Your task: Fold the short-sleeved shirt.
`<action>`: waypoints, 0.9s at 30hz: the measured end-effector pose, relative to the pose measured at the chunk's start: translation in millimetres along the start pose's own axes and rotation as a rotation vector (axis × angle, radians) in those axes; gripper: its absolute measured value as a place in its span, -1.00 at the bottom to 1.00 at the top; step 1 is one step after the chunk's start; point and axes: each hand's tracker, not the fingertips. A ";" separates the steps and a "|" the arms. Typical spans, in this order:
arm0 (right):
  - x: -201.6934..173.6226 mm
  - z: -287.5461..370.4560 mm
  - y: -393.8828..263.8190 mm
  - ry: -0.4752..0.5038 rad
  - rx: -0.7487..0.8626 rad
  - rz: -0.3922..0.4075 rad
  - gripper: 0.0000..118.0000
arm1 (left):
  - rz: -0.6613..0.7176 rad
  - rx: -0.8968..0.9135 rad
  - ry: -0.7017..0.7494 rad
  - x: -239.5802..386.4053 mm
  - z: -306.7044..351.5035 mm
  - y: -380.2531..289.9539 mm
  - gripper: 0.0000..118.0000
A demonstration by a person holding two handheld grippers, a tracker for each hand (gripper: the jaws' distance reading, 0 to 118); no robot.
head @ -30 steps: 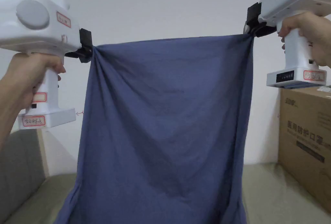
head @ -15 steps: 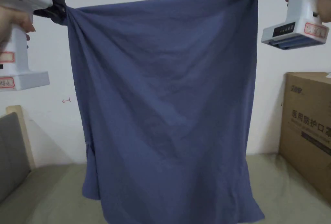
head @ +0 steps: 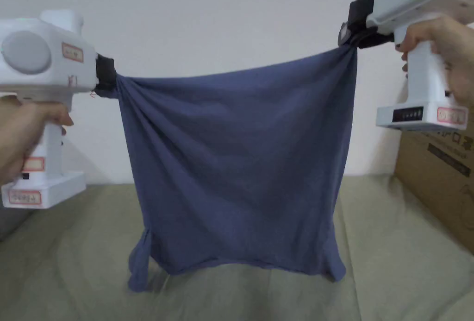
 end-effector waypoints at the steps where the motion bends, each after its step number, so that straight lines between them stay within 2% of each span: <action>1: 5.7 -10.4 -22.5 -0.010 -0.029 -0.008 -0.95 | 0.005 -0.032 -0.010 -1.5 -6.2 -24.4 -0.90; 7: 34.8 -47.7 -200.0 -0.082 -0.293 -0.062 -0.95 | 0.105 -0.325 0.006 -18.4 -41.0 -198.6 -0.90; 10: 51.1 -44.3 -288.0 -0.045 -0.370 -0.174 -0.95 | 0.227 -0.402 -0.031 -26.2 -26.4 -279.1 -0.90; 14: 63.8 -19.6 -395.0 -0.082 -0.448 -0.227 -0.95 | 0.177 -0.537 0.001 -26.6 10.2 -360.6 -0.90; 17: 68.3 10.4 -446.7 -0.064 -0.471 -0.381 -0.95 | 0.299 -0.546 -0.027 -26.4 57.8 -393.1 -0.90; 18: 67.9 22.5 -458.1 -0.048 -0.469 -0.395 -0.95 | 0.319 -0.518 -0.027 -25.6 75.3 -401.1 -0.90; 20: 60.2 50.3 -476.6 -0.081 -0.450 -0.378 -0.95 | 0.248 -0.528 -0.006 -18.2 113.1 -410.8 -0.90; 22: 51.8 83.5 -494.7 -0.041 -0.451 -0.286 -0.95 | 0.223 -0.521 -0.013 -17.1 146.3 -420.9 -0.90; 24: 45.0 114.8 -513.9 -0.057 -0.482 -0.221 -0.95 | 0.208 -0.531 -0.032 -14.3 183.8 -431.7 -0.90; 27: 40.4 162.2 -543.4 -0.048 -0.480 -0.252 -0.95 | 0.241 -0.534 0.014 -13.1 232.9 -449.5 -0.90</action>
